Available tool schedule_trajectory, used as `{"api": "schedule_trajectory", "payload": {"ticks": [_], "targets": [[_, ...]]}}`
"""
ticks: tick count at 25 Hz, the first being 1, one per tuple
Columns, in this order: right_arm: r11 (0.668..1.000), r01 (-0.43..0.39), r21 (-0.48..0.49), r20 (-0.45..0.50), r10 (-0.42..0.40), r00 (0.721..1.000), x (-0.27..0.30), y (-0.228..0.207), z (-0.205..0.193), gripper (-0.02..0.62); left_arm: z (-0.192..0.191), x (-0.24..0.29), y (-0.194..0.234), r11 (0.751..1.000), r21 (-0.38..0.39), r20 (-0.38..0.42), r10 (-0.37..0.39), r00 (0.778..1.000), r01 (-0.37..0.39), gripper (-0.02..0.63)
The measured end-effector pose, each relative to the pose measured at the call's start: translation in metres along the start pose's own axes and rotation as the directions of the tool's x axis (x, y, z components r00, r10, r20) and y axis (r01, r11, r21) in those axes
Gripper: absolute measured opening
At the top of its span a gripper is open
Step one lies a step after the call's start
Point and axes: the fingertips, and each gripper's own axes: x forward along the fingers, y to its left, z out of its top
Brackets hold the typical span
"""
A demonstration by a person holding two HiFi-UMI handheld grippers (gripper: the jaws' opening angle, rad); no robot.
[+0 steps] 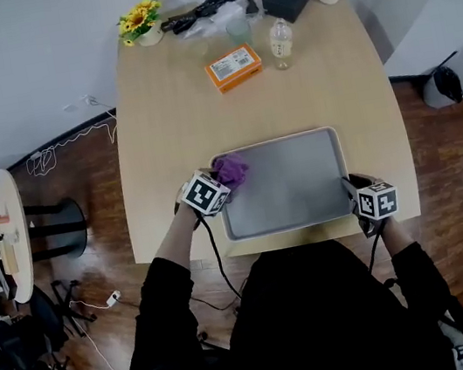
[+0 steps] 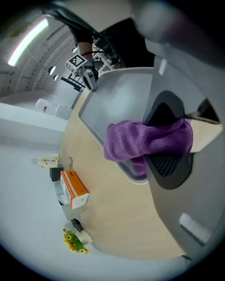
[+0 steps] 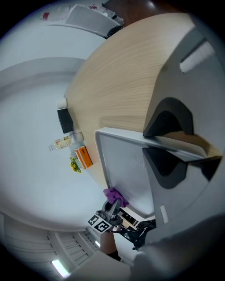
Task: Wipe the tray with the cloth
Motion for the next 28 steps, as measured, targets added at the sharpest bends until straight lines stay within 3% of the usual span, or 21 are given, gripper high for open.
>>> {"api": "schedule_trajectory", "payload": {"ticks": [5,10,13,15,18,19,21,23,24,25,26,28], "targets": [[1.0,0.025,-0.003,-0.004,-0.025,1.0,0.001,0.001,-0.001,0.084,-0.031,0.008,-0.066,0.991,0.113,-0.004,0.077,0.997,-0.076,0.126],[0.997,0.079,0.025,0.015,-0.079,0.997,-0.007,-0.002,0.004,0.077,-0.042,-0.003,-0.108,0.998,-0.023,0.08,0.061,0.995,-0.059,0.126],[0.99,0.138,-0.015,0.138,-0.135,0.981,-0.039,0.012,0.04,0.075,-0.012,-0.053,-0.103,0.984,-0.154,0.241,0.128,0.962,-0.093,0.126],[0.989,0.134,-0.061,0.247,-0.115,0.962,-0.067,0.035,0.072,0.047,0.01,-0.093,-0.097,0.97,-0.212,0.343,0.191,0.92,-0.122,0.126],[0.989,0.095,-0.117,0.399,-0.04,0.916,-0.108,0.078,0.112,0.003,0.041,-0.147,-0.101,0.962,-0.207,0.481,0.257,0.838,-0.176,0.126],[0.986,0.089,-0.14,0.446,-0.018,0.895,-0.122,0.092,0.125,0.002,0.054,-0.166,-0.106,0.962,-0.194,0.545,0.267,0.794,-0.19,0.126],[0.979,0.085,-0.185,0.537,0.028,0.843,-0.15,0.122,0.15,0.001,0.08,-0.207,-0.119,0.958,-0.184,0.674,0.287,0.681,-0.221,0.126],[0.97,0.085,-0.227,0.612,0.074,0.788,-0.177,0.151,0.173,0.002,0.1,-0.239,-0.127,0.945,-0.199,0.756,0.317,0.573,-0.259,0.126],[0.966,0.086,-0.245,0.638,0.094,0.765,-0.188,0.163,0.182,0.0,0.106,-0.25,-0.129,0.939,-0.211,0.779,0.33,0.533,-0.272,0.126],[0.962,0.086,-0.26,0.656,0.11,0.747,-0.196,0.173,0.189,0.0,0.11,-0.257,-0.13,0.935,-0.224,0.793,0.339,0.506,-0.275,0.126],[0.959,0.085,-0.27,0.667,0.123,0.735,-0.203,0.18,0.193,0.0,0.11,-0.26,-0.131,0.933,-0.237,0.798,0.347,0.494,-0.272,0.126],[0.956,0.083,-0.28,0.679,0.137,0.721,-0.21,0.188,0.197,0.001,0.102,-0.258,-0.123,0.921,-0.266,0.778,0.379,0.502,-0.283,0.126]]}}
